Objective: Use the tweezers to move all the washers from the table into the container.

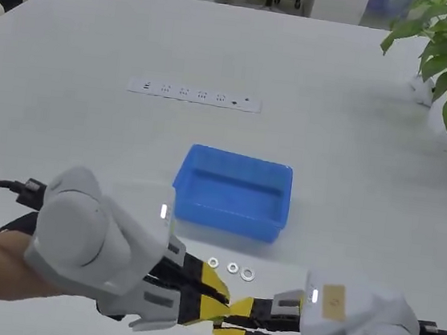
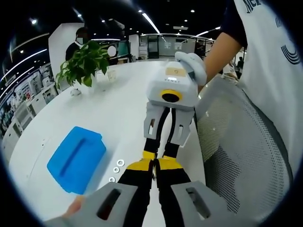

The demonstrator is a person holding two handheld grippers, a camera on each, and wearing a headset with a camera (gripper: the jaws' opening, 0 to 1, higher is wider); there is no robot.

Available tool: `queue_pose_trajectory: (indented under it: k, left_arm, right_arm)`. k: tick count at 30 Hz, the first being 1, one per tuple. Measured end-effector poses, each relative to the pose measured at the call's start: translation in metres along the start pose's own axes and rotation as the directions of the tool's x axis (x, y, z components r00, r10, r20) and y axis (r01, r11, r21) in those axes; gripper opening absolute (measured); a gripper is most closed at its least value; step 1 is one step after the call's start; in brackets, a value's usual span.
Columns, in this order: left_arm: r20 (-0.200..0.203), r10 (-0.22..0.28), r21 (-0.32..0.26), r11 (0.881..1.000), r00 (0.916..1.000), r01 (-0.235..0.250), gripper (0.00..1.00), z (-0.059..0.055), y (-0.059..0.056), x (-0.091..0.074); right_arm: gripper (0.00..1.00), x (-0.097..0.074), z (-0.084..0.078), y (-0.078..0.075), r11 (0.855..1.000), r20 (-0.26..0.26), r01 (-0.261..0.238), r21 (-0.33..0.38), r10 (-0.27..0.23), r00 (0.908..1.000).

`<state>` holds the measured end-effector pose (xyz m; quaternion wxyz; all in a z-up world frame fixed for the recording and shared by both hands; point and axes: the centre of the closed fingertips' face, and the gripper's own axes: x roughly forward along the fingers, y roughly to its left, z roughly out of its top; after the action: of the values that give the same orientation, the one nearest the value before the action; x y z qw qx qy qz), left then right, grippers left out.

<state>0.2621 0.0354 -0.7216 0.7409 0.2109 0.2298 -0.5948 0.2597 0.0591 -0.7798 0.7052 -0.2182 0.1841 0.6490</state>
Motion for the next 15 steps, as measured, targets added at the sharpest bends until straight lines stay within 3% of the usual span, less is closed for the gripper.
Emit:
queue_pose_trajectory:
  k: [4,10,15]
  left_arm:
    - [0.023,0.01,-0.019,1.0,0.9997,-0.009,0.06,0.0034,0.0021,0.0038]
    - [0.021,-0.007,-0.013,1.0,0.9998,0.007,0.06,0.0055,-0.0005,0.0064]
    - [0.024,-0.01,-0.018,1.0,0.9997,0.011,0.06,0.0053,-0.0014,0.0063]
  right_arm:
    - [0.09,-0.0008,-0.0013,-0.0019,1.0,-0.012,0.007,-0.013,-0.008,0.9999]
    - [0.11,-0.0017,-0.0013,-0.0011,0.998,-0.028,0.004,-0.055,-0.006,0.9996]
    - [0.12,-0.0002,0.0034,-0.0002,0.999,-0.01,-0.007,-0.04,0.006,0.9999]
